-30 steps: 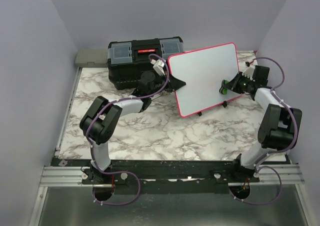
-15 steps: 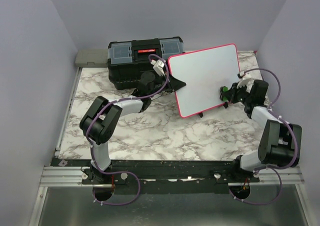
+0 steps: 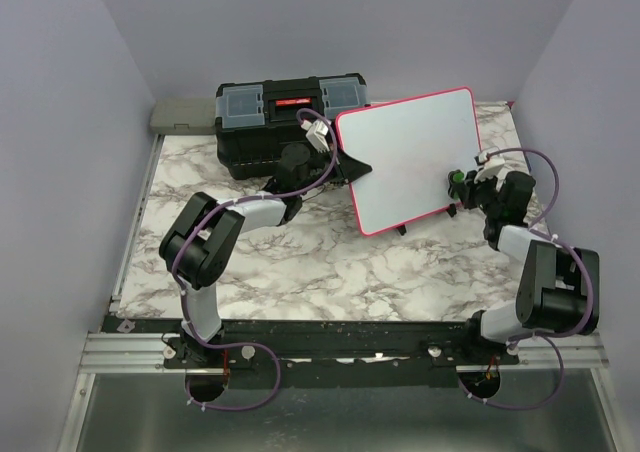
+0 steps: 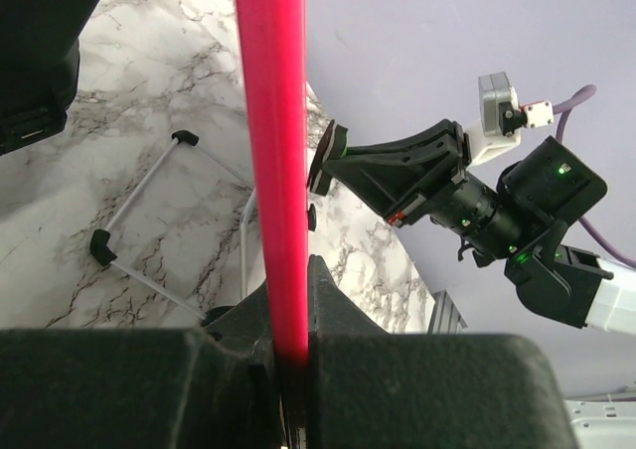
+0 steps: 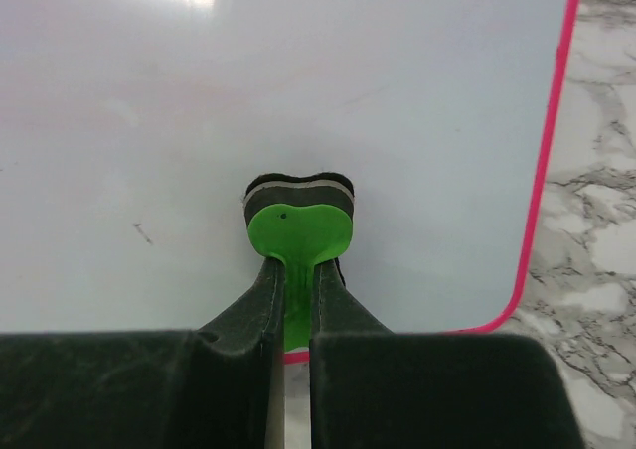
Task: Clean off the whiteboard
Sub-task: Erase the whiteboard at the whiteboard stand.
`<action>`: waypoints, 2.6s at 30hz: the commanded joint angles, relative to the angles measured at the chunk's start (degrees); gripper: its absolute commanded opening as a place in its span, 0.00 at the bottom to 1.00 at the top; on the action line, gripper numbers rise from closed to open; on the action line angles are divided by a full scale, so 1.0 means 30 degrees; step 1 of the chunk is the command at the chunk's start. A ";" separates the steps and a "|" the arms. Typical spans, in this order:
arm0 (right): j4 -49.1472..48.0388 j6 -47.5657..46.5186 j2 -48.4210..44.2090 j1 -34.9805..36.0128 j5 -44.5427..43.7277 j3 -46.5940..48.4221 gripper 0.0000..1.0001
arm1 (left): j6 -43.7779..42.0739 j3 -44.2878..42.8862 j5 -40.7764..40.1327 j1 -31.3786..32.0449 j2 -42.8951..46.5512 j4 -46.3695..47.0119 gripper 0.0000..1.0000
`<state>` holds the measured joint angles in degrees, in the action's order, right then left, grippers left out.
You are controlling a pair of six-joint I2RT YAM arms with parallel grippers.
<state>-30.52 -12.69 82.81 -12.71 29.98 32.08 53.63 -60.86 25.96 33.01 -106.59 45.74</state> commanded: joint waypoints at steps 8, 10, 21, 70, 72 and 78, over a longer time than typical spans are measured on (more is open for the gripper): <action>-0.1675 -0.0795 0.1583 0.0047 -0.2500 0.0750 0.01 | 0.0963 -0.0393 0.0386 -0.0021 0.1193 0.3234 0.00; -0.1047 -0.1584 0.1236 0.0148 -0.1499 0.0553 0.01 | 0.0985 -0.0473 0.0372 -0.0023 0.1113 0.3211 0.00; 0.2225 -0.2451 -0.0413 0.0661 0.3640 0.0569 0.01 | 0.1227 -0.0784 0.0373 0.0047 0.0867 0.3245 0.00; 0.8409 -0.5218 0.0875 0.4908 0.0519 0.4200 0.01 | 0.3940 -0.0300 0.0430 -0.0385 -0.0127 0.5158 0.00; 0.8658 -0.4414 0.0660 0.5509 0.0651 0.4204 0.01 | 0.3947 -0.0254 0.0431 -0.0370 -0.0137 0.5200 0.00; 0.8919 -0.0919 0.0662 0.5819 0.2458 0.4520 0.01 | 0.3900 -0.0131 0.0541 -0.0379 -0.0181 0.5492 0.00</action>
<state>-9.45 -23.88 83.72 2.96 29.04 45.50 59.61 -59.92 24.03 30.87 -107.98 49.17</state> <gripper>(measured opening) 0.085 0.033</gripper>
